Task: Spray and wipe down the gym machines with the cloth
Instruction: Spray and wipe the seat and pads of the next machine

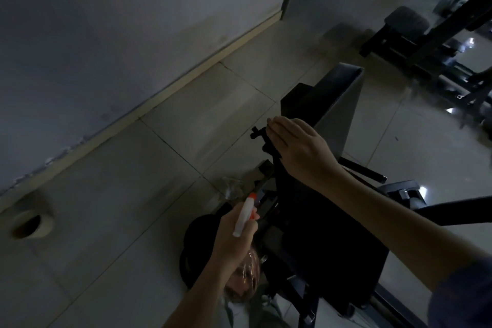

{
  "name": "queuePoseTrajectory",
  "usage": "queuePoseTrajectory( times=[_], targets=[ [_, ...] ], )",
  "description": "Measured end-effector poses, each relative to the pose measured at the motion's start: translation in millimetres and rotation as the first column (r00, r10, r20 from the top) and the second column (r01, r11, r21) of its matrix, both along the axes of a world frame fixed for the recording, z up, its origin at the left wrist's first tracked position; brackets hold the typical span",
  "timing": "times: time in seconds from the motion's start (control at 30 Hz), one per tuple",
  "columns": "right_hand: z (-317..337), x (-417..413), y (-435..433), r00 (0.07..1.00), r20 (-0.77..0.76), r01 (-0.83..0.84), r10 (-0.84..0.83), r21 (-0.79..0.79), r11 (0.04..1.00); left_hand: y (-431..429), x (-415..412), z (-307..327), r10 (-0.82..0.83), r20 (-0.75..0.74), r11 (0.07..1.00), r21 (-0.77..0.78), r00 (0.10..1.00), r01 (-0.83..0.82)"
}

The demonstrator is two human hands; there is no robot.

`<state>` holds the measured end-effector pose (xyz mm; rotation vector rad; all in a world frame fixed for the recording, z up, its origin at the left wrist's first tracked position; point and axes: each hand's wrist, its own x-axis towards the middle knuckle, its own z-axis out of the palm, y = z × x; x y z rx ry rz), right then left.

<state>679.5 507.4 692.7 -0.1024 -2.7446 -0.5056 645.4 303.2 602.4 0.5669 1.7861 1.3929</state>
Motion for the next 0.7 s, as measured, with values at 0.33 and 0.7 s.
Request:
queuePoseTrajectory(
  times=[0.33, 0.7],
  targets=[
    [-14, 4, -12, 0.964, 0.215, 0.041, -0.158, 0.468, 0.883, 5, -9, 0, 0.097, 0.029, 0.995, -0.037, 0.995, -0.096],
    [-22, 6, -38, 0.904, 0.360, -0.007, -0.229, 0.548, 0.836, -7, -7, 3, 0.089, 0.002, 0.995, 0.055, 0.996, -0.089]
  ],
)
